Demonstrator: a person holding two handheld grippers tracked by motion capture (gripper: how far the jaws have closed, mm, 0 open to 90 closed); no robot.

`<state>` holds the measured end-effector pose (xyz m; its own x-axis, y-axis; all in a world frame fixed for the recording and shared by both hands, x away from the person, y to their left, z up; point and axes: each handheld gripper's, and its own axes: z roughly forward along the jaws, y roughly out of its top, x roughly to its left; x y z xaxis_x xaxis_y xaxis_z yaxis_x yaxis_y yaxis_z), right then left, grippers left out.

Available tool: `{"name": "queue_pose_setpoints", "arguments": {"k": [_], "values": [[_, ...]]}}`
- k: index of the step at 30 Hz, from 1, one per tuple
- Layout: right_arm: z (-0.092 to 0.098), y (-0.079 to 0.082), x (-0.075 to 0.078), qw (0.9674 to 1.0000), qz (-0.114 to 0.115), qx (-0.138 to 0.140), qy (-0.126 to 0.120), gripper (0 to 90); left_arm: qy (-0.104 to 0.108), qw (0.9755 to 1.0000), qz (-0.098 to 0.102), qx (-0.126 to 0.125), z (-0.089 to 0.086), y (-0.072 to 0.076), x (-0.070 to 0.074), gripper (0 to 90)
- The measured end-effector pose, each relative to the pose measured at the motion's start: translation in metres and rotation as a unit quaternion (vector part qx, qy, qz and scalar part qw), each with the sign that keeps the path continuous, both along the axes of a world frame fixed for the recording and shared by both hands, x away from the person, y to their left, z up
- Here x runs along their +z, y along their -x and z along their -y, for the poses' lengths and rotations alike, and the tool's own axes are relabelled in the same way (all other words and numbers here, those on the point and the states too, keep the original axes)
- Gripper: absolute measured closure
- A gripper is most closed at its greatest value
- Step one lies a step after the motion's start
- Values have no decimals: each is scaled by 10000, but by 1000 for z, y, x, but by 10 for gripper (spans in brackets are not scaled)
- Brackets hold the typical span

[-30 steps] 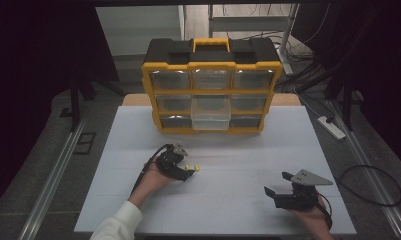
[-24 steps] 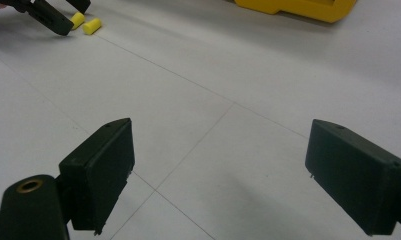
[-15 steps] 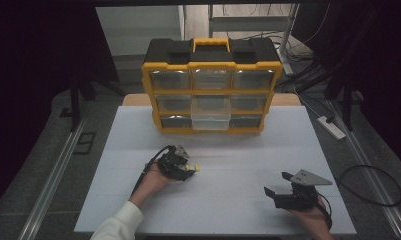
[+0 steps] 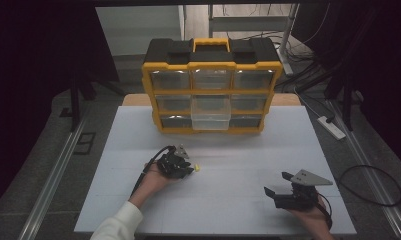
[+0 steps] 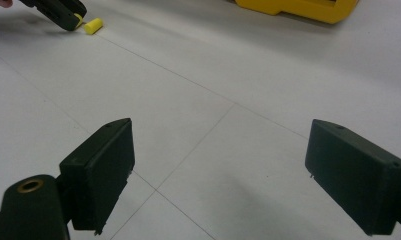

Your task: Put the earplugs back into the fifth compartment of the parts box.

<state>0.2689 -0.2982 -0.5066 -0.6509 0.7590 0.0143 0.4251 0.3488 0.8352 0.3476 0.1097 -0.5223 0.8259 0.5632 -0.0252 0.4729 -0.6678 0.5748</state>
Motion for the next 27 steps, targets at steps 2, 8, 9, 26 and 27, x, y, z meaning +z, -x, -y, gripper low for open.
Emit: {"name": "queue_pose_setpoints", "arguments": {"k": [2,8,9,26,27], "values": [[0,0,0,10000,5,5,-5,130,61,9999,71,61,-2,1,3,715],[0,0,0,10000,6,15,-4,131,339,9990,273,115,-6,8,14,715],[0,0,0,10000,1,14,-8,131,386,9987,303,121,-7,9,16,715],[0,0,1,10000,18,3,-9,131,1347,9877,685,391,-31,24,51,715],[0,0,1,10000,20,0,-11,131,1383,9870,712,401,-32,24,53,715]]}}
